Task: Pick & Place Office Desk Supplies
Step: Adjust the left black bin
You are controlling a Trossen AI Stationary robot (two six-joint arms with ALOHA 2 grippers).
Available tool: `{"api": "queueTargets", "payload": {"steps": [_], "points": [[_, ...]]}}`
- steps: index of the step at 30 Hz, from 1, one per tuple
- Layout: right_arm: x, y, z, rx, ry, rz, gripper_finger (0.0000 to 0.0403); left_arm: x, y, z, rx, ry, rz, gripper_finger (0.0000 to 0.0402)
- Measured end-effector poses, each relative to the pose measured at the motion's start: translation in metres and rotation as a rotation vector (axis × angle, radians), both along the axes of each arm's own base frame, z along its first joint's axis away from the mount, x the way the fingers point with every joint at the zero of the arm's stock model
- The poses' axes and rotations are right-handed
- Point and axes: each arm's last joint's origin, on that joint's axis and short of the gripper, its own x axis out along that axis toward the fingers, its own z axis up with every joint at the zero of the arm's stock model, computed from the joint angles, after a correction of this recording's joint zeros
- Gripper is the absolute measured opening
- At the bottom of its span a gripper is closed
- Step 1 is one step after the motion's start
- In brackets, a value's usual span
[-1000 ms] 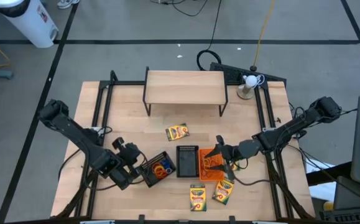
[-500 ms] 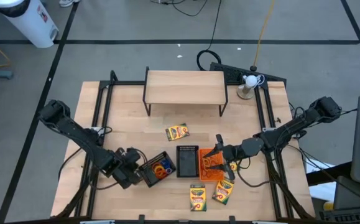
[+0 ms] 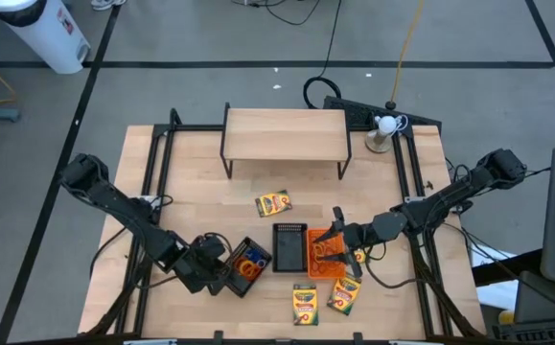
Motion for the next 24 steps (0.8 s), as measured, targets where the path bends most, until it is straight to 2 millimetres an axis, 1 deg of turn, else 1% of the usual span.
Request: {"api": "queueTargets", "payload": {"steps": [4, 10, 13, 21, 24], "points": [[0.0, 0.0, 0.0, 0.0, 0.0, 0.0, 0.0196, -0.002, 0.002, -0.002, -0.004, 0.034, 0.027, 0.0], [0.0, 0.0, 0.0, 0.0, 0.0, 0.0, 0.0196, -0.013, 0.009, -0.008, 0.013, 0.171, 0.101, 0.0], [0.0, 0.0, 0.0, 0.0, 0.0, 0.0, 0.0196, -0.016, 0.01, -0.01, -0.006, 0.221, 0.127, 0.0], [0.0, 0.0, 0.0, 0.0, 0.0, 0.0, 0.0196, -0.009, 0.002, -0.006, -0.147, 0.195, 0.092, 0.0], [0.0, 0.0, 0.0, 0.0, 0.0, 0.0, 0.0196, -0.005, -0.001, -0.011, -0.184, 0.216, 0.086, 0.0]]}}
